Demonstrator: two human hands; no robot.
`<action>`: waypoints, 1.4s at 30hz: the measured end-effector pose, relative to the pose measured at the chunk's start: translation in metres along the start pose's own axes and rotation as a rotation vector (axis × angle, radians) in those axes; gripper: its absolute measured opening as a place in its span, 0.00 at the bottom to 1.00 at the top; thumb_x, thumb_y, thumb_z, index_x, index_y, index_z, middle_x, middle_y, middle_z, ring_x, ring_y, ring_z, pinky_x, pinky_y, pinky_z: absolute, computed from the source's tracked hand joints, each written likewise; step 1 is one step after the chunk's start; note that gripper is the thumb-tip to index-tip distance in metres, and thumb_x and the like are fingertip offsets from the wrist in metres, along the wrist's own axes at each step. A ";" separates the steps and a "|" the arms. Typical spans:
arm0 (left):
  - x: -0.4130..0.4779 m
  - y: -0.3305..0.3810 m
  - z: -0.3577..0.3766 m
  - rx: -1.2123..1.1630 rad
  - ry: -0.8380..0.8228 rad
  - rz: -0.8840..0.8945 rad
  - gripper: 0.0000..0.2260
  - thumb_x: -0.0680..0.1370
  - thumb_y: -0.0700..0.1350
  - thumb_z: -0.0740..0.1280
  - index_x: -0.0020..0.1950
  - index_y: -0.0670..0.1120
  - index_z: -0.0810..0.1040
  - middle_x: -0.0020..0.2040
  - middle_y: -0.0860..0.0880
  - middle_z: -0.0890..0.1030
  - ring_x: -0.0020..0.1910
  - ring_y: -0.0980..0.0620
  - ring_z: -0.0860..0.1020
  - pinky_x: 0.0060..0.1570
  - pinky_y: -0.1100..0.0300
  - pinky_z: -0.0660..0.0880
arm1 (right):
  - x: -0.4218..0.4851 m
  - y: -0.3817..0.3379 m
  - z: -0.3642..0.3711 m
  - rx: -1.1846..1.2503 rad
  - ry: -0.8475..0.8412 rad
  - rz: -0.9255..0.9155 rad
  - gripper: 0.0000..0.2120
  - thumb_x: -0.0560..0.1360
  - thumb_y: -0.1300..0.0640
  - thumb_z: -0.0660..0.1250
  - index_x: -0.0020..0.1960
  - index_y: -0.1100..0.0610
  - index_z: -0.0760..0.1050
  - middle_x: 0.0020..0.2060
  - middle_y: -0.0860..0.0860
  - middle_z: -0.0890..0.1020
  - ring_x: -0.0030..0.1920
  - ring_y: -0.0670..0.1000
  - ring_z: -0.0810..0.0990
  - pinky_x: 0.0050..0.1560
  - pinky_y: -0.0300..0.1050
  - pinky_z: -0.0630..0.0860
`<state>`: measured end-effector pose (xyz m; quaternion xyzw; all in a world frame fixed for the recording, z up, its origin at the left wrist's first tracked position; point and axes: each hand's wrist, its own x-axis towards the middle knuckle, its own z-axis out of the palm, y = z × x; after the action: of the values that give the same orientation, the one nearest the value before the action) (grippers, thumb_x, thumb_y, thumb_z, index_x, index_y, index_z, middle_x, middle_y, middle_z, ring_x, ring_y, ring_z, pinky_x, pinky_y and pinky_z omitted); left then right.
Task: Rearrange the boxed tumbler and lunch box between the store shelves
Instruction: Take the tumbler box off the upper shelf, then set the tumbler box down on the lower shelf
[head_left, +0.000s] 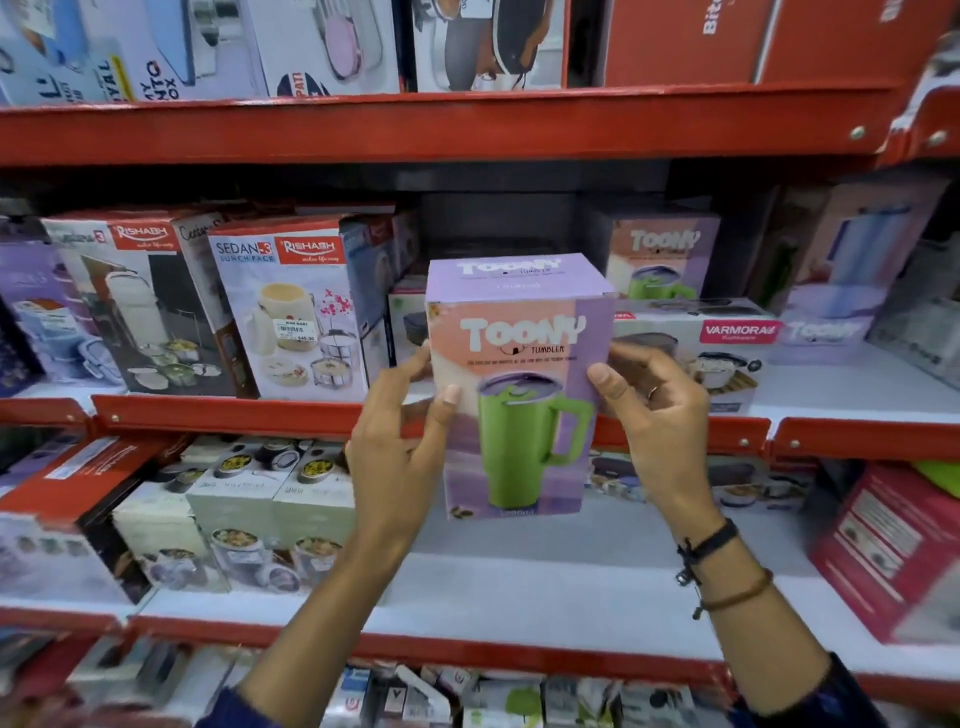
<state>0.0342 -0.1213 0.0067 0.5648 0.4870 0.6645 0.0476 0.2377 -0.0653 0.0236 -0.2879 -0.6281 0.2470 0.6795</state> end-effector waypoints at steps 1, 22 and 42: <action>-0.010 -0.003 0.002 -0.006 -0.019 -0.002 0.11 0.77 0.55 0.64 0.59 0.61 0.73 0.55 0.52 0.80 0.46 0.55 0.82 0.42 0.50 0.81 | -0.006 0.005 -0.008 0.003 -0.020 0.021 0.09 0.69 0.45 0.72 0.49 0.41 0.79 0.44 0.44 0.85 0.46 0.49 0.83 0.46 0.48 0.81; -0.145 -0.110 0.076 -0.077 -0.448 -0.306 0.19 0.78 0.43 0.64 0.56 0.69 0.68 0.58 0.53 0.74 0.59 0.65 0.74 0.43 0.71 0.77 | -0.129 0.145 -0.094 -0.059 -0.218 0.591 0.14 0.74 0.66 0.68 0.56 0.53 0.75 0.53 0.52 0.82 0.57 0.54 0.81 0.58 0.50 0.78; -0.133 -0.161 0.123 0.187 -0.460 -0.321 0.19 0.76 0.31 0.62 0.66 0.37 0.66 0.65 0.37 0.70 0.64 0.45 0.70 0.67 0.55 0.68 | -0.129 0.208 -0.078 -0.180 -0.187 0.592 0.17 0.74 0.61 0.69 0.62 0.54 0.72 0.59 0.52 0.77 0.61 0.54 0.76 0.51 0.25 0.72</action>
<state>0.1015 -0.0454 -0.2136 0.6183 0.6057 0.4551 0.2092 0.3098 -0.0130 -0.2176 -0.4933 -0.5961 0.4026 0.4892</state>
